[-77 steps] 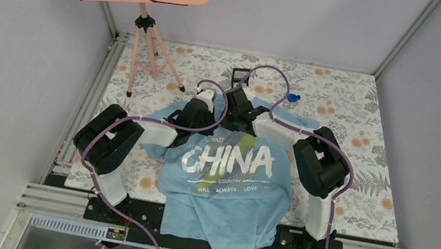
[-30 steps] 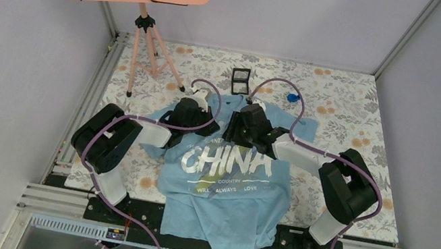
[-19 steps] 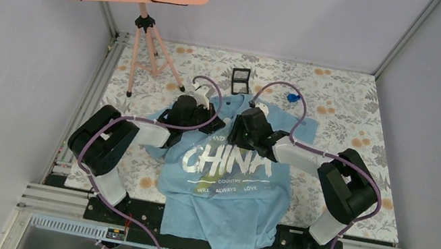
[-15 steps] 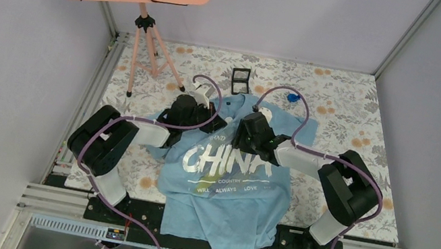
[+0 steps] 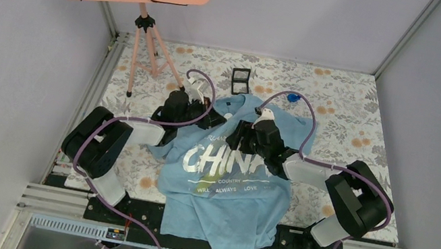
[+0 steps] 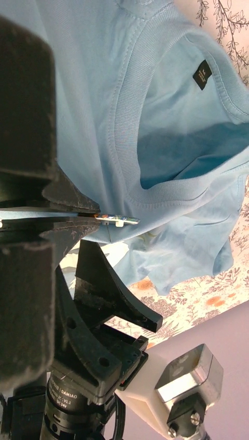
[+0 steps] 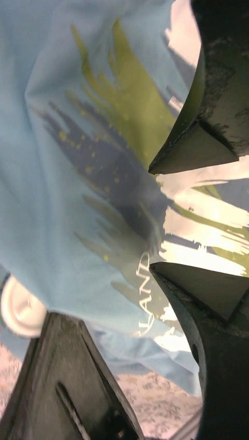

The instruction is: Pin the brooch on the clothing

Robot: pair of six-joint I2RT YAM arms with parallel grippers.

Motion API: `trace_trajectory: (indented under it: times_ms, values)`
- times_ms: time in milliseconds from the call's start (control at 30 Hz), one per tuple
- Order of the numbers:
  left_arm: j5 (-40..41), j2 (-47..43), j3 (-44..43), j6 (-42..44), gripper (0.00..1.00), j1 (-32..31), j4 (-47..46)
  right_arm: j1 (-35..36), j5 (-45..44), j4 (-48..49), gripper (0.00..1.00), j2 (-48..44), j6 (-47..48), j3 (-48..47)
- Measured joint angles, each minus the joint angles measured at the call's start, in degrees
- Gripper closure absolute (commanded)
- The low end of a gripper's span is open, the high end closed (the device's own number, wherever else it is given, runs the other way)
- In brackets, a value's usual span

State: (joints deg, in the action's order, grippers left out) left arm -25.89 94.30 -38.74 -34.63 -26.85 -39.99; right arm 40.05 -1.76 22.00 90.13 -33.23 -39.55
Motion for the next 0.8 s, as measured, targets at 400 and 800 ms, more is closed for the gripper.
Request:
trace_trajectory:
  times_ms: [400,800]
  values:
    - [-1.38,-0.35,0.00,-1.55,1.00,0.42,0.87,0.42,7.08,10.82,0.33,1.29,0.39,-0.63]
    - [-3.43,-0.37,0.26,-2.75,1.00,0.44,0.44,1.25,3.91,11.93,0.67,7.78,-1.64,-4.02]
